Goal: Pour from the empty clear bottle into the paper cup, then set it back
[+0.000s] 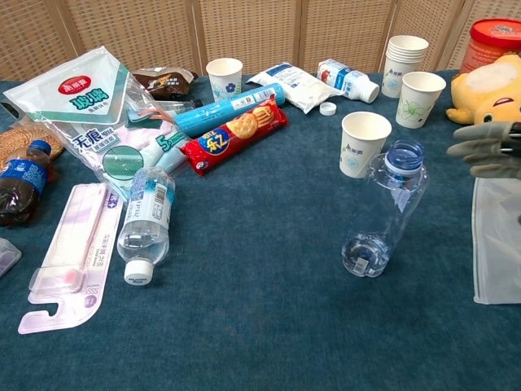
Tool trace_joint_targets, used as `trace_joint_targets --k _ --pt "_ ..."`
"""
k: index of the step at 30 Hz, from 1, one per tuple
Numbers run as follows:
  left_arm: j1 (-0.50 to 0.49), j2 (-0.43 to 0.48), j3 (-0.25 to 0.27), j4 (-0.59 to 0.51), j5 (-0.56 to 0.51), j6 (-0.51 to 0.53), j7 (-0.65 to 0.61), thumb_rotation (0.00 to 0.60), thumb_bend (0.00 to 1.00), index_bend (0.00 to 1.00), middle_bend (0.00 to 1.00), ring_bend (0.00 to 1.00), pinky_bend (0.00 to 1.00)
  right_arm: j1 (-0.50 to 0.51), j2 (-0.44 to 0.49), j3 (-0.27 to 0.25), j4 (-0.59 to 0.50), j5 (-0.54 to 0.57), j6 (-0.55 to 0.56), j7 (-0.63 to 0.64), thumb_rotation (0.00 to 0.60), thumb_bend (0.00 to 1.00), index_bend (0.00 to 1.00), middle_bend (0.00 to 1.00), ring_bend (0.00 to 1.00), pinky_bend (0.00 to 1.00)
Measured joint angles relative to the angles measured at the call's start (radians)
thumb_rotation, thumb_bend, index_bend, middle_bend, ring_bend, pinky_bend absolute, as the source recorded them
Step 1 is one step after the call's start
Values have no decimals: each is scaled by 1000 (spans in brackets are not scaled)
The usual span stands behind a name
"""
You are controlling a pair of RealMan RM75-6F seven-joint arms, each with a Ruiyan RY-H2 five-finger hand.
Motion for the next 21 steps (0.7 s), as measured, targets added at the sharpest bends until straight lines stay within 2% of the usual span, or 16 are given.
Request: trace_joint_targets --k 21 --pt "13 0 0 25 -1 19 -33 331 490 151 170 86 21 86 -117 -19 18 45 -66 -19 600 328 0 0 0 0"
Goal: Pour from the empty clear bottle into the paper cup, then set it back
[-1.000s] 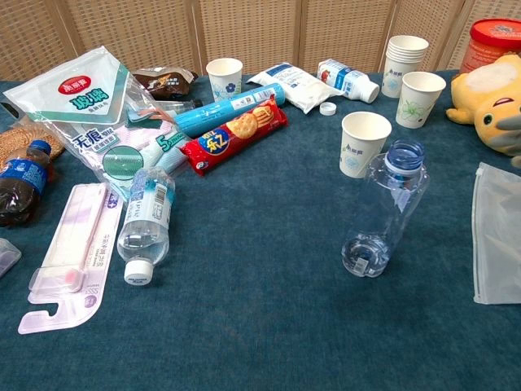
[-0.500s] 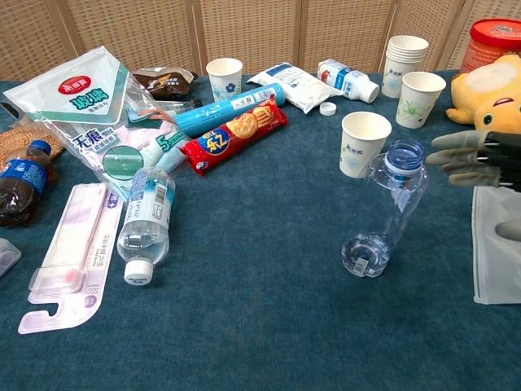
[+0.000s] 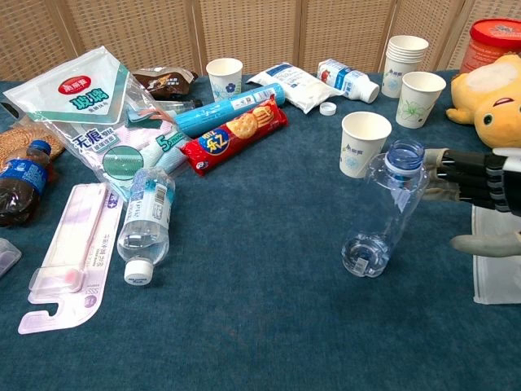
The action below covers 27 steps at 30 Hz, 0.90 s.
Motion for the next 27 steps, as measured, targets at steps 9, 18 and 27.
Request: trace_joint_targets --k 9,18,27 --pt "4 -3 -1 14 -4 4 -15 333 490 151 171 86 21 40 -36 3 5 26 -38 3 600 327 0 0 0 0" --pt "8 -7 -3 31 -11 6 -32 330 490 151 170 86 21 72 -59 12 6 58 -70 1 600 327 0 0 0 0" --pt "8 -13 -5 49 -22 0 -49 331 490 151 170 87 21 94 -70 18 -7 82 -93 3 600 325 0 0 0 0"
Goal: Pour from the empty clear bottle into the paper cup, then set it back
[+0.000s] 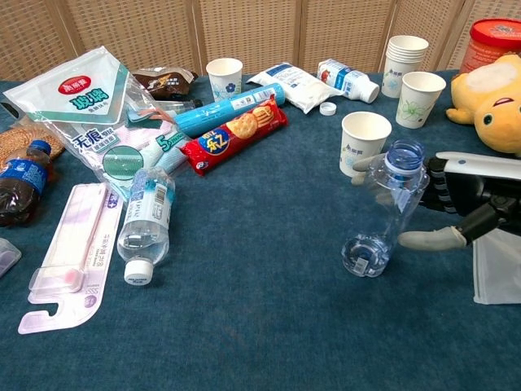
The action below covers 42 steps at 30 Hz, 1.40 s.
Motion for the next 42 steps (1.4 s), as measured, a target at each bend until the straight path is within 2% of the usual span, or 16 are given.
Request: trace_joint_targets --k 11,14,16,20,24,27,42 --pt "5 -6 -1 22 -7 2 -23 333 490 150 170 87 21 17 -12 10 -20 31 -23 -15 600 292 0 7 0 0" --pt "7 -9 -1 30 -9 3 -32 332 490 151 169 86 21 17 -21 21 -24 56 -28 -37 600 279 22 112 7 22" --pt "8 -12 0 36 -10 2 -35 332 490 151 169 86 21 14 -29 31 -26 82 -34 -61 600 276 126 208 65 108" --pt "12 -15 0 46 -14 5 -44 330 490 151 170 87 21 8 -51 52 -33 143 -52 -102 600 279 434 415 291 350" --pt "15 -15 -1 50 -16 8 -48 330 490 151 170 86 22 0 -72 71 -40 180 -74 -132 600 293 533 517 420 431" --pt "15 -16 -2 52 -16 8 -49 328 490 151 170 86 21 -9 -78 75 -42 188 -70 -141 600 293 567 537 474 433" --pt "8 -19 -6 51 -13 -2 -42 333 490 151 171 86 22 -41 -66 101 -50 201 -35 -216 600 286 597 612 543 474"
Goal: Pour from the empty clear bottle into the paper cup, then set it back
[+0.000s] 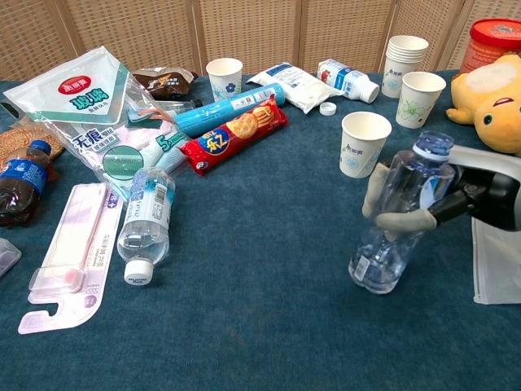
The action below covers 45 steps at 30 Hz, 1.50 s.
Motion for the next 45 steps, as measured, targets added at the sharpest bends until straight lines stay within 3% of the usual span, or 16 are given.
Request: trace_joint_targets --k 26,38,45 --pt "-22 1 -13 -24 13 -9 27 330 490 151 171 86 45 -56 249 104 -55 103 51 -153 600 282 595 612 553 475" --pt "-36 -4 -19 -26 12 -20 33 336 491 151 171 87 45 -25 275 159 -52 188 -4 -297 600 282 594 611 552 475" --pt "-38 -7 -19 -20 11 -21 30 328 489 151 171 86 45 20 251 195 -42 279 -48 -444 600 285 595 612 552 474"
